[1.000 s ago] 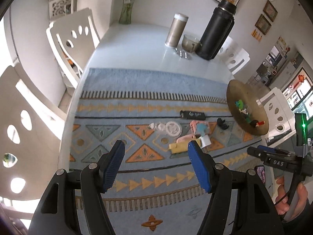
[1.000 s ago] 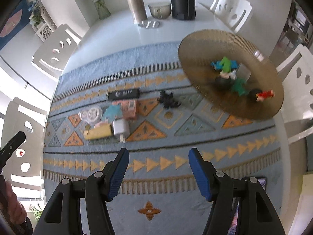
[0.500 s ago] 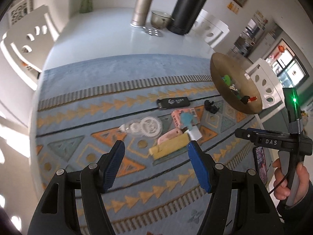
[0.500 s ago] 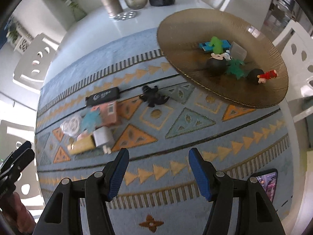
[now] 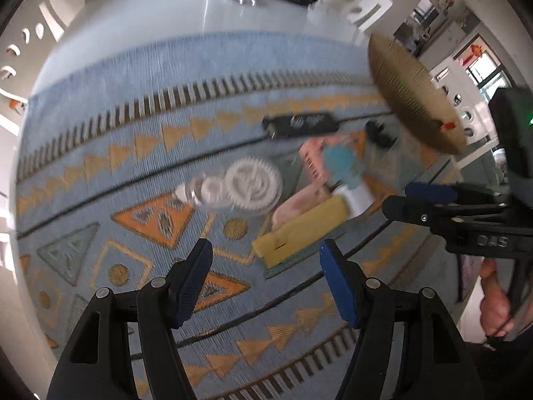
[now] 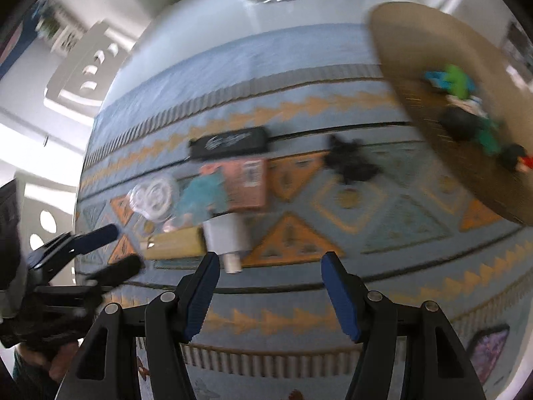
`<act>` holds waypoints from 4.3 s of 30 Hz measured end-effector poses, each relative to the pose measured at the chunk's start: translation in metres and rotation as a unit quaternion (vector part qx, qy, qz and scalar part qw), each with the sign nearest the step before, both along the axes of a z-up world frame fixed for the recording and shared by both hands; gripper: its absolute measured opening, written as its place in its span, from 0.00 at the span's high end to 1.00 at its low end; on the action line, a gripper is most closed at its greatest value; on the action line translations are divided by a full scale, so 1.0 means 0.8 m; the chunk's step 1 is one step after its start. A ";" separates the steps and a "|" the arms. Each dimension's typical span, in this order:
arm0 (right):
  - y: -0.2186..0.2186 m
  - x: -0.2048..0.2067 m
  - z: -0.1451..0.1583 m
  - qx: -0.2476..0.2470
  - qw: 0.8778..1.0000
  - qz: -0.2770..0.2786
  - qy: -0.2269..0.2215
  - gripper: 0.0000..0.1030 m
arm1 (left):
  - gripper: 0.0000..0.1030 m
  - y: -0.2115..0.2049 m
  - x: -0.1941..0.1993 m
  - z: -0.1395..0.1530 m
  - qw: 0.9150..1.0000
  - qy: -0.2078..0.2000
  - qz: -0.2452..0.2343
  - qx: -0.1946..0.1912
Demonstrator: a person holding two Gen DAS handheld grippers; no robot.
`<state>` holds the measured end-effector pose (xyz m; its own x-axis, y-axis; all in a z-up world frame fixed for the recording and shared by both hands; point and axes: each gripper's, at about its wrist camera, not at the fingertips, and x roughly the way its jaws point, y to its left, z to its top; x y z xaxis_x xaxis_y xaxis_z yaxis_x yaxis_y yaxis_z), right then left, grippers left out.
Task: Organize rigid objects
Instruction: 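Move both tools back over the remaining objects on the rug, then grasp the white cube with the right tool while the left tool grasps the yellow bar, then carry the cube and yellow bar over the amber plate and open both tools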
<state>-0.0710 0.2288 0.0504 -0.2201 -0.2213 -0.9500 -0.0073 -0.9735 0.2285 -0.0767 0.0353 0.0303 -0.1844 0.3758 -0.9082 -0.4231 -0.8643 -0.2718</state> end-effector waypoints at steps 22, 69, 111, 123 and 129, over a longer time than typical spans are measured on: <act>-0.033 -0.015 -0.033 0.022 0.999 0.043 0.007 0.66 | 0.54 0.042 0.026 -0.015 0.998 -0.008 -0.055 -0.001; -0.035 0.104 -0.030 0.041 0.994 0.091 0.034 0.74 | 0.80 0.045 0.112 0.003 0.997 0.041 0.027 -0.053; 0.357 -0.062 0.098 0.046 0.991 -0.050 0.119 0.74 | 0.80 0.390 -0.023 0.099 0.992 0.118 0.022 0.038; 0.374 -0.069 0.063 0.049 0.994 -0.039 0.084 0.74 | 0.79 0.408 -0.023 0.064 0.996 0.084 0.016 0.024; 0.383 -0.067 0.059 0.045 0.996 -0.046 0.060 0.63 | 0.47 0.397 -0.017 0.076 0.997 0.063 0.010 0.054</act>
<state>-0.1244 0.5352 0.0973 -0.3494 -0.1107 -0.9304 -0.0744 -0.9866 0.1454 -0.0903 0.3527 0.0913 -0.3025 0.4649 -0.8321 -0.4423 -0.8418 -0.3095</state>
